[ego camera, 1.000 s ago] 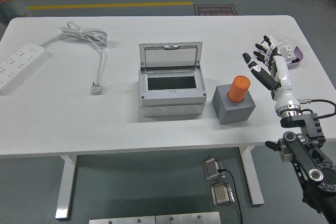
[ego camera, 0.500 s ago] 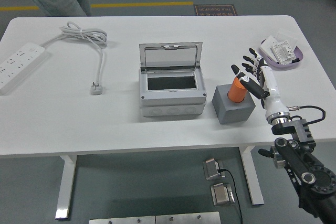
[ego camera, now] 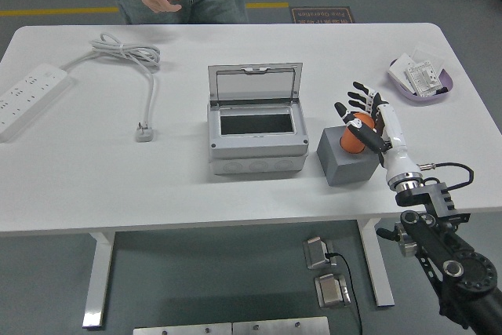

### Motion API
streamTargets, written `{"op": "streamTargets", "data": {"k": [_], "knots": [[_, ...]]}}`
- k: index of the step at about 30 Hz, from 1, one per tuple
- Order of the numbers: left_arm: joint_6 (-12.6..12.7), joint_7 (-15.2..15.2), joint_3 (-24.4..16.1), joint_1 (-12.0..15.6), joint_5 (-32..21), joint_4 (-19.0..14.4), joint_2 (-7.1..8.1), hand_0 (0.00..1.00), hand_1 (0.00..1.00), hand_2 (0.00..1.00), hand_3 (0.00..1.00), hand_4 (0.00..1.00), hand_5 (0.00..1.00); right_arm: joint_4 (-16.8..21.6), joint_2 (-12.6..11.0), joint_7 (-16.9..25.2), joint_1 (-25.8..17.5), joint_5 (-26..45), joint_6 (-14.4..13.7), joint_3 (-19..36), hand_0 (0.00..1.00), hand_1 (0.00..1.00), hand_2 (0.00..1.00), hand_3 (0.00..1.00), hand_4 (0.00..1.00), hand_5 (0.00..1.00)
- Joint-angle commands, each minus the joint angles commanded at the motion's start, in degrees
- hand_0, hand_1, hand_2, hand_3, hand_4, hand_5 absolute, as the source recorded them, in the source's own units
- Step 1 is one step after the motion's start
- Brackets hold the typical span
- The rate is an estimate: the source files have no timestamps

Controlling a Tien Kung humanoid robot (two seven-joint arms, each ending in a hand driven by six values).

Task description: Fetch the battery,place it into the box,close the lid of the box

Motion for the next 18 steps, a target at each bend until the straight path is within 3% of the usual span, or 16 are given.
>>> {"op": "streamTargets", "data": {"k": [7,8,18], "knots": [[0.0,0.0,-0.1,-0.1,0.3,0.0,-0.02,0.713,0.709,0.737,0.811,0.905,0.603,-1.6,0.2,-0.3,0.1,0.3,0.1,-0.7,0.648,0.749,0.771,0.839,0.909,0.539],[0.0,0.0,-0.1,-0.1,0.3,0.0,-0.05,0.708,0.709,0.737,0.81,0.905,0.602,-1.8,0.2,-0.3,0.1,0.3,0.1,-0.7,0.644,0.745,0.766,0.832,0.873,0.482],[0.0,0.0,0.0,-0.2,0.3,0.0,-0.03,0.706,0.709,0.737,0.81,0.904,0.6,-2.5,0.2,-0.3,0.1,0.6,0.1,-0.8,0.619,0.743,0.757,0.831,0.863,0.47]]}}
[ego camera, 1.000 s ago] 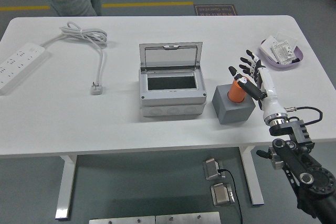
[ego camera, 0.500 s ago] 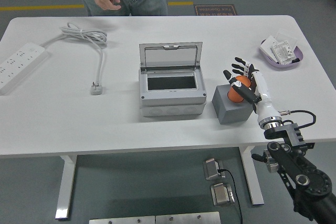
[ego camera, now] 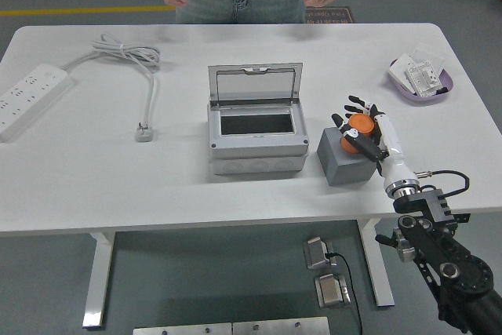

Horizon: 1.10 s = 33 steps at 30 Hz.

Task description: Fetch the battery,place it into the box,close the lid of the box

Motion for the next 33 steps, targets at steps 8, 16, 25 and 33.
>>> {"op": "streamTargets", "data": {"k": [8,16,25,33], "knots": [[0.0,-0.1,0.0,-0.2,0.0,0.0,-0.07,0.701,0.709,0.737,0.809,0.903,0.597,0.0,0.0,-0.3,0.0,-0.1,-0.4,-0.3,0.567,0.711,0.716,0.823,0.788,0.354],[0.1,-0.3,-0.1,-0.3,0.0,0.0,-0.07,0.698,0.709,0.737,0.81,0.902,0.597,-0.2,-0.1,-0.8,0.0,0.1,-1.1,-0.5,0.484,0.652,0.646,0.773,0.588,0.169],[0.2,-0.4,-0.1,-0.2,0.0,0.0,-0.34,0.698,0.709,0.737,0.809,0.901,0.596,-0.3,-0.1,-1.4,-0.1,0.2,-1.5,-0.7,0.526,0.612,0.579,0.682,0.333,0.08],[0.5,-0.6,-0.1,-0.1,-0.3,0.0,-0.34,0.697,0.709,0.737,0.808,0.9,0.588,-0.1,-0.1,-3.1,0.0,0.6,-1.2,-1.1,0.534,0.57,0.538,0.617,0.002,0.002]]}}
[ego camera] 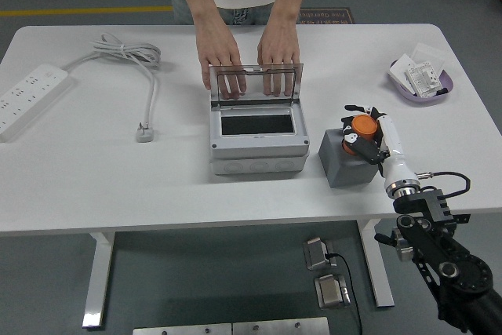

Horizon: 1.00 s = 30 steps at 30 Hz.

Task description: Fetch the battery,place it into the box,close the lid of the box

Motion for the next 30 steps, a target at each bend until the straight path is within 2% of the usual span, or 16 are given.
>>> {"op": "streamTargets", "data": {"k": [4,5,10,11,16,17,30], "knots": [[0.0,-0.1,0.0,0.0,0.0,0.0,-0.08,0.697,0.709,0.737,0.808,0.9,0.588,0.3,-0.1,-0.5,0.0,0.5,0.4,-0.1,0.534,0.57,0.538,0.617,0.002,0.002],[0.1,-0.1,-0.1,0.0,0.0,0.0,-0.08,0.696,0.71,0.737,0.807,0.9,0.587,0.4,-0.1,-0.6,0.1,0.7,0.4,-0.2,0.514,0.54,0.52,0.53,0.002,0.002],[0.2,-0.3,-0.1,-0.1,-0.1,0.0,-0.06,0.696,0.71,0.737,0.807,0.9,0.587,1.0,-0.3,-0.2,0.2,2.0,0.5,-0.2,0.514,0.54,0.52,0.53,0.002,0.002],[0.2,-0.3,-0.1,-0.1,-0.1,0.0,-0.05,0.697,0.709,0.737,0.808,0.9,0.589,1.2,-0.3,0.0,0.3,2.3,0.4,-0.2,0.45,0.486,0.454,0.376,0.002,0.002],[0.3,-0.4,0.0,0.0,-0.3,0.0,-0.04,0.697,0.709,0.737,0.808,0.9,0.589,1.6,-0.4,0.6,0.7,2.7,0.1,0.0,0.45,0.486,0.454,0.376,0.002,0.002],[0.3,-0.5,0.0,0.0,-0.3,0.0,-0.04,0.698,0.709,0.737,0.807,0.899,0.584,1.6,-0.5,0.7,0.8,2.8,0.0,0.0,0.368,0.386,0.326,0.238,0.002,0.002],[0.4,-0.5,-0.2,0.0,0.0,0.0,-0.05,0.697,0.708,0.736,0.805,0.899,0.584,2.5,-0.5,2.4,1.4,2.4,-1.4,0.5,0.328,0.361,0.3,0.25,0.002,0.002]]}}
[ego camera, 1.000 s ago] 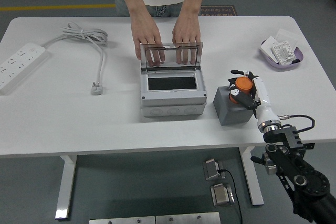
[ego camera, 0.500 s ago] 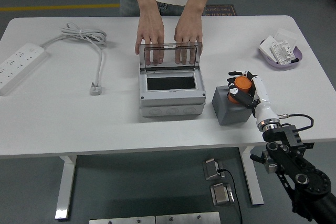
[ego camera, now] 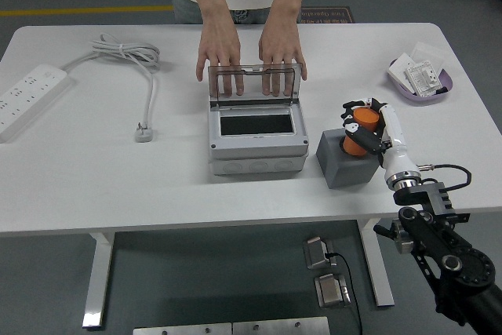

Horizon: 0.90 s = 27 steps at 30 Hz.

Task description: Fetch the battery,place it into the box,close the lid of the box

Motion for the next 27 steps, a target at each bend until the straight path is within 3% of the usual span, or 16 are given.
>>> {"op": "streamTargets", "data": {"k": [8,10,11,16,17,22,24,27], "knots": [[0.2,0.2,-0.1,0.1,0.2,0.0,0.05,0.699,0.708,0.736,0.805,0.898,0.584,4.2,-1.2,-5.1,2.3,-8.7,-2.1,-1.4,0.325,0.371,0.293,0.249,0.002,0.002],[0.2,0.4,0.0,0.2,0.1,0.0,0.11,0.699,0.708,0.736,0.805,0.898,0.584,5.6,-1.8,-7.7,4.0,-12.2,-1.7,-2.7,0.325,0.371,0.293,0.249,0.002,0.002],[0.2,0.4,0.0,0.3,0.1,0.0,0.16,0.7,0.708,0.736,0.805,0.898,0.583,6.1,-2.1,-8.8,4.9,-14.0,-1.3,-3.5,0.259,0.279,0.287,0.247,0.002,0.002],[0.4,0.9,0.0,0.6,0.1,0.0,0.51,0.7,0.708,0.736,0.805,0.898,0.583,7.4,-2.6,-15.4,10.5,-23.9,1.5,-8.9,0.259,0.279,0.287,0.247,0.002,0.002],[0.4,0.9,0.0,0.6,0.1,0.0,0.58,0.7,0.708,0.736,0.805,0.898,0.59,7.3,-2.5,-16.7,11.7,-25.9,2.1,-10.1,0.121,0.209,0.282,0.246,0.002,0.002],[0.4,1.2,0.1,0.7,0.3,0.0,0.83,0.7,0.708,0.736,0.805,0.898,0.59,5.0,-1.5,-22.3,17.1,-34.6,5.2,-15.5,0.121,0.209,0.282,0.246,0.002,0.002],[0.1,1.4,0.2,0.7,0.9,0.0,0.95,0.702,0.708,0.736,0.803,0.898,0.594,3.3,-1.2,-24.3,19.2,-38.0,6.2,-17.8,0.07,0.156,0.263,0.246,0.002,0.002],[-0.1,1.7,0.5,0.6,1.6,0.0,1.15,0.702,0.708,0.736,0.803,0.898,0.594,-0.1,-0.7,-25.7,22.6,-42.5,6.3,-21.6,0.07,0.156,0.263,0.246,0.002,0.002]]}}
